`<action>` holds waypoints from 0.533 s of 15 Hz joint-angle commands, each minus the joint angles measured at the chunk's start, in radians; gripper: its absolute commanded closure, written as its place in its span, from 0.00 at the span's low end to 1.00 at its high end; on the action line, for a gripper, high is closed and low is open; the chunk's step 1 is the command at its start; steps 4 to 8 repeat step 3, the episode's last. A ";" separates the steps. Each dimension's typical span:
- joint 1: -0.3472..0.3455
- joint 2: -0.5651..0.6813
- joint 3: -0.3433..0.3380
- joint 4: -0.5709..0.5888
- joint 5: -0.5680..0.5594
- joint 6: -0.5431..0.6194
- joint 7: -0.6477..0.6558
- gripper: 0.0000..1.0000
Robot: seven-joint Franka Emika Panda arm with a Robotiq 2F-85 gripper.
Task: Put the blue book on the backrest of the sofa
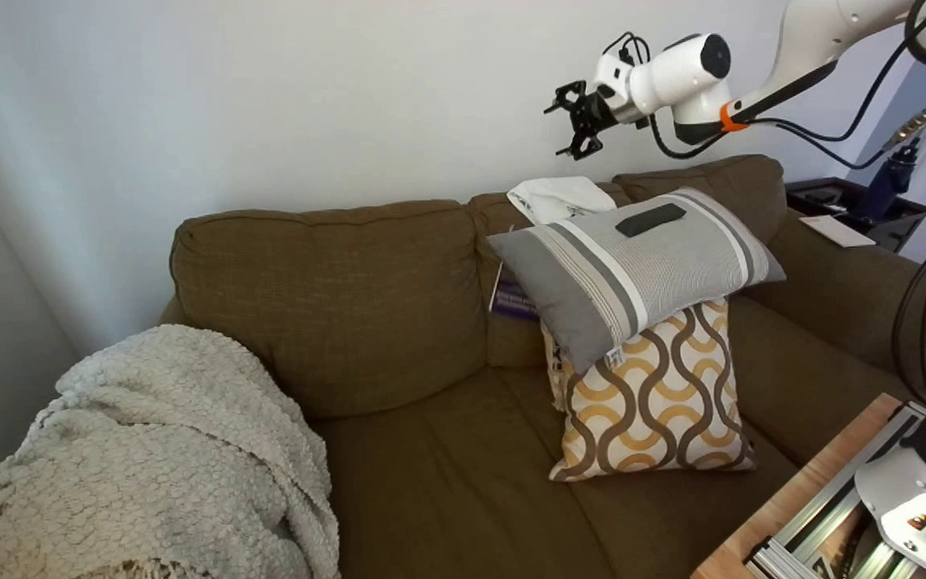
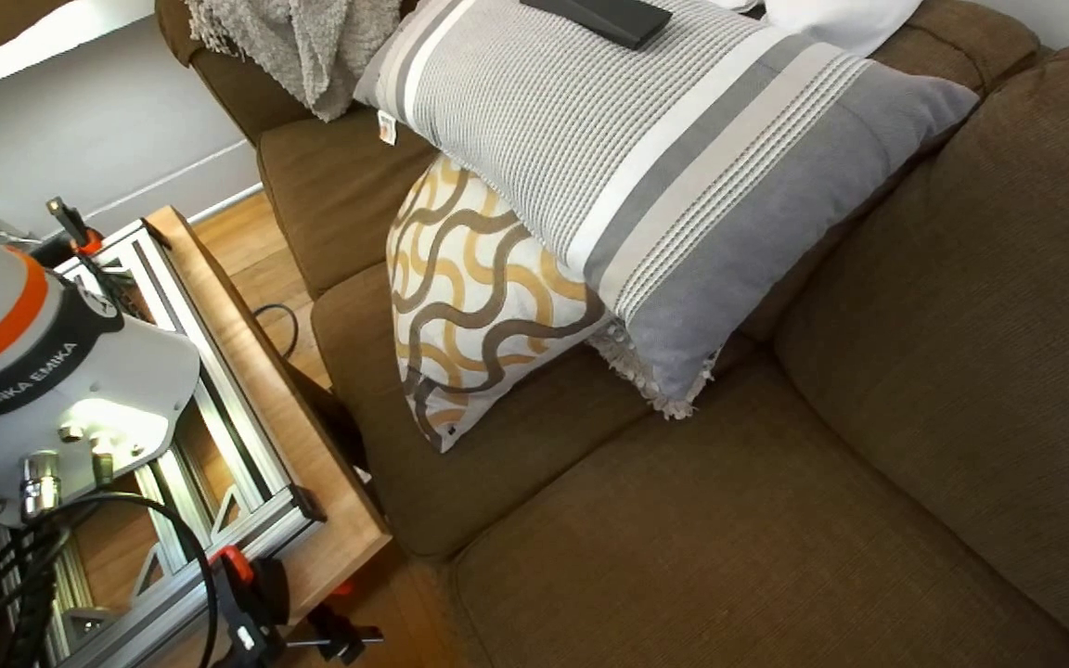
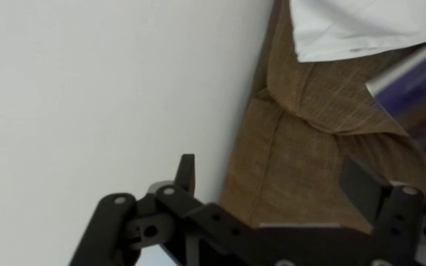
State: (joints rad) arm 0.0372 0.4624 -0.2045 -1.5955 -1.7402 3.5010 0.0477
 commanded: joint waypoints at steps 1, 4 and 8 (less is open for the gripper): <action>-0.006 -0.030 0.005 0.008 0.025 0.027 0.010 0.00; -0.011 -0.085 0.011 0.015 0.041 0.043 0.023 0.00; -0.011 -0.085 0.011 0.015 0.041 0.043 0.023 0.00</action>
